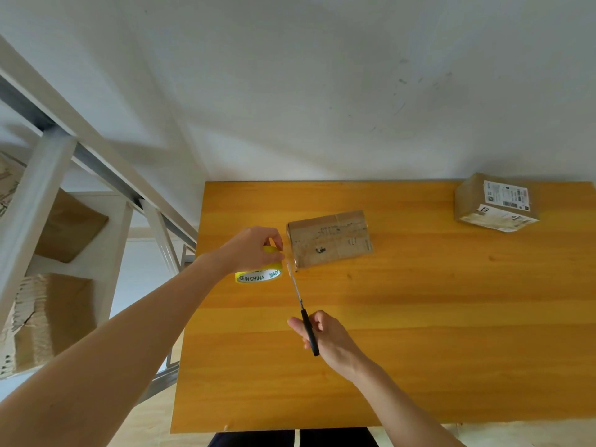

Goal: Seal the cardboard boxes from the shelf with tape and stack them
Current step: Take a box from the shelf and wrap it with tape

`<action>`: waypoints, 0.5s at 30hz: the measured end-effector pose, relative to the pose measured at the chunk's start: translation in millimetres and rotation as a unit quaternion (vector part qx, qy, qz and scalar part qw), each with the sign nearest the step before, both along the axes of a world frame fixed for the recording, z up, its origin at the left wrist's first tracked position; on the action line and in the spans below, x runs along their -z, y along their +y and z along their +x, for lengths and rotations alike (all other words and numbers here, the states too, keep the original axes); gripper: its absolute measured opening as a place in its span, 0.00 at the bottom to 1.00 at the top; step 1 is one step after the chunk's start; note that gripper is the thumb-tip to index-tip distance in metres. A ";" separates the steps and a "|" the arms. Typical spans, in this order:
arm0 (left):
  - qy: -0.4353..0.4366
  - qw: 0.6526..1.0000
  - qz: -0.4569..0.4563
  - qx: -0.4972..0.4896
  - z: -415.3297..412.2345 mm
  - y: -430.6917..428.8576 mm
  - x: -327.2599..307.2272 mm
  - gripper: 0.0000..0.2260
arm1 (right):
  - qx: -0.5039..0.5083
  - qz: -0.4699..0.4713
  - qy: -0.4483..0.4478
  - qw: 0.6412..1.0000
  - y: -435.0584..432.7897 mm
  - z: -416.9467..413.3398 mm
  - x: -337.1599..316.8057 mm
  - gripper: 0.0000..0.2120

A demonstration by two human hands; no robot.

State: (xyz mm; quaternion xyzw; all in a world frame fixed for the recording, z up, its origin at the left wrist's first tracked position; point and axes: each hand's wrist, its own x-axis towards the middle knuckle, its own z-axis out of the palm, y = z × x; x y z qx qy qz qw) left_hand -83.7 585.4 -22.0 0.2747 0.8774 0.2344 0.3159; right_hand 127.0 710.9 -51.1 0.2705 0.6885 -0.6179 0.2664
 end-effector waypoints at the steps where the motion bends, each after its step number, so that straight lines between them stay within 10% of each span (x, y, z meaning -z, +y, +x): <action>1: 0.002 1.000 -0.001 0.000 0.1 -0.2 0.0 0.05 | 0.005 -0.006 0.009 1.000 -1.2 -4.7 -2.9 0.35; 15: 0.013 1.000 -0.001 -0.026 1.8 0.4 0.7 0.04 | 0.079 0.014 0.076 0.994 -11.1 -37.8 -4.7 0.24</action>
